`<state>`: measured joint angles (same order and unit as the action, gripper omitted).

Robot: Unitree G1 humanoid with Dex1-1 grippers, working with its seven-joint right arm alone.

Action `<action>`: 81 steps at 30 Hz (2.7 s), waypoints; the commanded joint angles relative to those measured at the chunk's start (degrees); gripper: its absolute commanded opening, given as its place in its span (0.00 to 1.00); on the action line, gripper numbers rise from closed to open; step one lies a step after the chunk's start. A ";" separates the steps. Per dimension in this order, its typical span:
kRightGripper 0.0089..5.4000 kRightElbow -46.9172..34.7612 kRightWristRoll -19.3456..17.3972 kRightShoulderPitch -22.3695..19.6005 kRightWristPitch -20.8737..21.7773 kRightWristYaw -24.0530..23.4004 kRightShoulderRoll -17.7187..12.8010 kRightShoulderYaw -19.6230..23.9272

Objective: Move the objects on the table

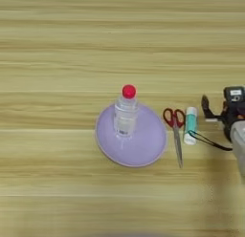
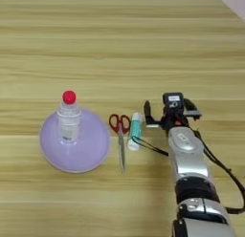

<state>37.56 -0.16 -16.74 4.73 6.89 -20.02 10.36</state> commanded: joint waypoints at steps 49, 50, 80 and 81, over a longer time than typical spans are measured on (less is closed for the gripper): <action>1.00 3.85 3.25 -4.65 -8.93 0.18 1.40 -5.49; 1.00 4.04 3.27 -4.71 -8.92 0.19 1.41 -5.52; 0.77 8.93 1.47 -6.78 -9.97 3.56 2.22 -4.94; 0.76 9.11 1.41 -6.88 -9.93 3.55 2.20 -4.93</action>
<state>48.05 1.74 -19.59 -6.00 10.65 -16.73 4.77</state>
